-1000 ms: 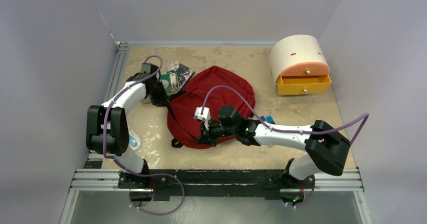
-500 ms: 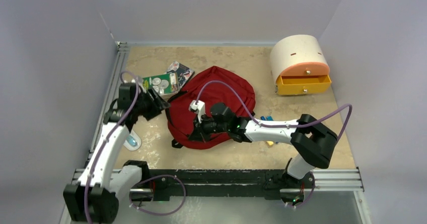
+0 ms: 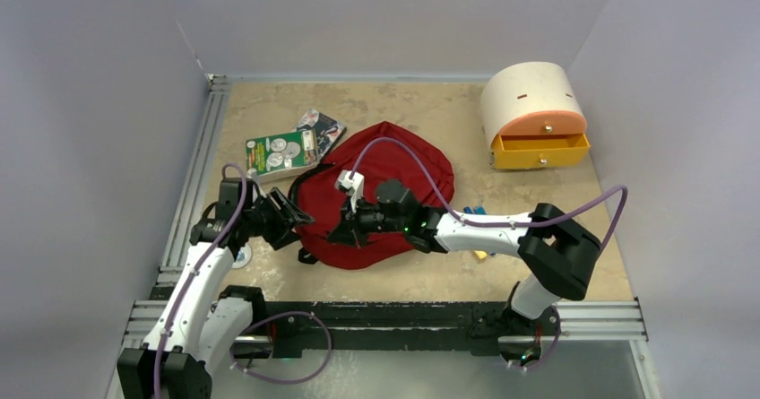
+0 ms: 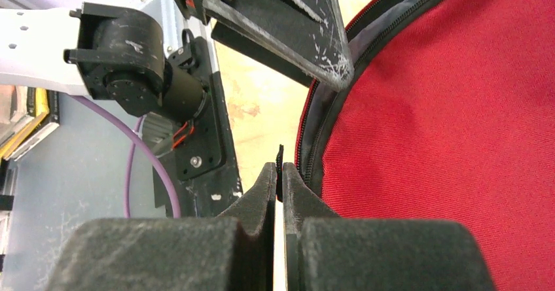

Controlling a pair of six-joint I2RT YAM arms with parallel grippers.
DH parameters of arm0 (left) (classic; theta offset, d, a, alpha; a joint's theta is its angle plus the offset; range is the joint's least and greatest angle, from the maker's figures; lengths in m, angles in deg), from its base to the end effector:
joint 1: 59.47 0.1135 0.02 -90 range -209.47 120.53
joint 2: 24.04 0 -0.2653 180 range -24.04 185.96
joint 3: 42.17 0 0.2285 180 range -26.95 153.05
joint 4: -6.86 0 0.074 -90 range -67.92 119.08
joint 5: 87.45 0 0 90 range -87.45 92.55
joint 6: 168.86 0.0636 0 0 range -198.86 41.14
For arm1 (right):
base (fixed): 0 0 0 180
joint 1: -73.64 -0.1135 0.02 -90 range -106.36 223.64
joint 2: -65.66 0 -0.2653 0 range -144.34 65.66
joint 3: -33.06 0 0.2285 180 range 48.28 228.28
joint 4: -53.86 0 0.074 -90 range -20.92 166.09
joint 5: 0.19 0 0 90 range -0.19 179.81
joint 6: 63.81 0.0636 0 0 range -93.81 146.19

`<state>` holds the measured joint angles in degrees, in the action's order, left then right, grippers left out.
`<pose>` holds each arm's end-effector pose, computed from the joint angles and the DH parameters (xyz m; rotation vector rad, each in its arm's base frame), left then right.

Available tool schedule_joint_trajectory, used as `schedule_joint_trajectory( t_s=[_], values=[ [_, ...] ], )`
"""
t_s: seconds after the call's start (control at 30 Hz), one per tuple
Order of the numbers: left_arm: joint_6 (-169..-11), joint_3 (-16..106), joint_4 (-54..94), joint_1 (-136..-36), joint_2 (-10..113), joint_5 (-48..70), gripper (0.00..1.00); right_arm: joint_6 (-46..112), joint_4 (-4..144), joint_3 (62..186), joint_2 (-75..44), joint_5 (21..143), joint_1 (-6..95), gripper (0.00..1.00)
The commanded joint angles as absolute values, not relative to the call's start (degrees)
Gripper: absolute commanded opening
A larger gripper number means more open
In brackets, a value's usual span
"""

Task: Pack the student bag
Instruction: Unzip the student bag at the center of the board.

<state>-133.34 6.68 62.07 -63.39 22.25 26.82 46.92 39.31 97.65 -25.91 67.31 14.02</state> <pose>0.1429 -0.0360 0.2106 -0.9477 2.4530 -0.9248 0.1613 0.3233 0.2465 -0.9480 1.7442 1.3142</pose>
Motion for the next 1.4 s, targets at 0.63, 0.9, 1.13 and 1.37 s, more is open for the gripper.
schedule_joint_trajectory(
  t_s=[0.63,0.9,1.13,1.37],
  values=[
    [-132.78,9.38,59.09,-65.36,28.99,24.11,0.00,49.02,38.03,95.61,-20.84,67.46,14.22,0.00],
    [-132.07,14.06,61.56,-65.18,32.19,18.98,0.00,55.95,36.47,86.92,-13.44,75.53,14.41,0.00],
    [-131.34,17.27,64.16,-64.67,34.21,15.13,0.00,63.22,40.11,82.12,-5.47,86.90,15.04,0.00],
    [-131.28,20.17,67.97,-64.39,33.97,10.50,0.00,71.00,52.39,81.87,-2.78,99.78,16.85,0.00]
  ],
)
